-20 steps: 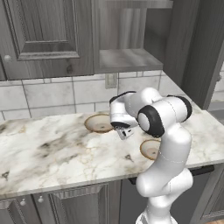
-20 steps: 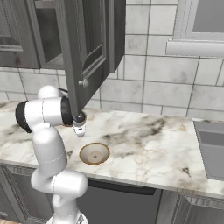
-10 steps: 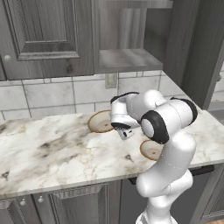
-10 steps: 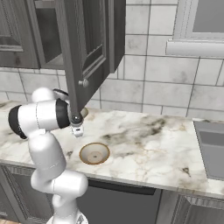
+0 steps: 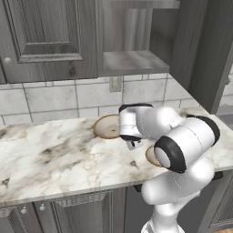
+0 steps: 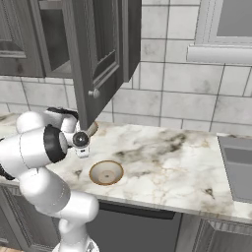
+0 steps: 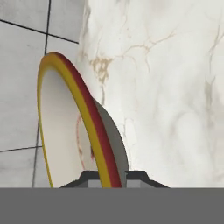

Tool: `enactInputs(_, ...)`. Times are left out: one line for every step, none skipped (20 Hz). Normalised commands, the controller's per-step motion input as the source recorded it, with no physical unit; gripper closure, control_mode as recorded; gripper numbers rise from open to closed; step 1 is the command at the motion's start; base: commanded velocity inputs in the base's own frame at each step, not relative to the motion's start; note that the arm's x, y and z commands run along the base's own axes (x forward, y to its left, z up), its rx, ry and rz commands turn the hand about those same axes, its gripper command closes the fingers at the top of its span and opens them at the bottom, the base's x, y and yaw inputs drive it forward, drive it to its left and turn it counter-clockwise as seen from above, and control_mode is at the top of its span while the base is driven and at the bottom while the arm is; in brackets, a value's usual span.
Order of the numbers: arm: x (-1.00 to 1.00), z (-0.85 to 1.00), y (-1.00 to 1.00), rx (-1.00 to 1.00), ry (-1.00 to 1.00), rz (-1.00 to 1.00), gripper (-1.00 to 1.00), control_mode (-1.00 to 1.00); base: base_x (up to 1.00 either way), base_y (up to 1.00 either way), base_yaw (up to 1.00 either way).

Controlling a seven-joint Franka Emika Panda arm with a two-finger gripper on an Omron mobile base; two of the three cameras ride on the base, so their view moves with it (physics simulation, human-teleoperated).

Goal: Pick up the bowls on the counter and stack them on top of one another in the open cabinet. Place the smaller bowl on top of the larger bowl.

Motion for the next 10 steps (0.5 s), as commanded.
enactInputs(-0.29,0.36,-0.14,0.14,0.05,-0.07,1.00,-1.00,0.00,0.00,0.00)
enactInputs(-0.28,0.37,-0.15,0.14,0.04,-0.08,1.00,-1.00,0.00,0.00,0.00)
enactInputs(-0.27,0.36,-0.16,0.14,0.05,-0.08,1.00,-1.00,0.00,0.00,0.00)
enactInputs(-0.27,0.36,-0.16,0.14,0.05,-0.08,1.00,-1.00,0.00,0.00,0.00)
enactInputs(-0.27,0.36,-0.16,0.14,0.05,-0.08,1.00,-1.00,0.00,0.00,0.00)
enactInputs(-0.27,0.35,-0.16,0.14,0.05,-0.08,1.00,-1.00,0.00,0.00,0.00)
enactInputs(-0.27,0.35,-0.16,0.14,0.05,-0.08,1.00,-1.00,0.00,0.00,0.00)
enactInputs(-0.27,0.35,-0.16,0.14,0.05,-0.08,1.00,-1.00,0.00,0.00,0.00)
enactInputs(-0.27,0.35,-0.15,0.14,0.05,-0.08,1.00,-1.00,0.00,0.00,0.00)
enactInputs(-0.28,0.35,-0.15,0.13,0.05,-0.08,1.00,-1.00,0.00,0.00,0.00)
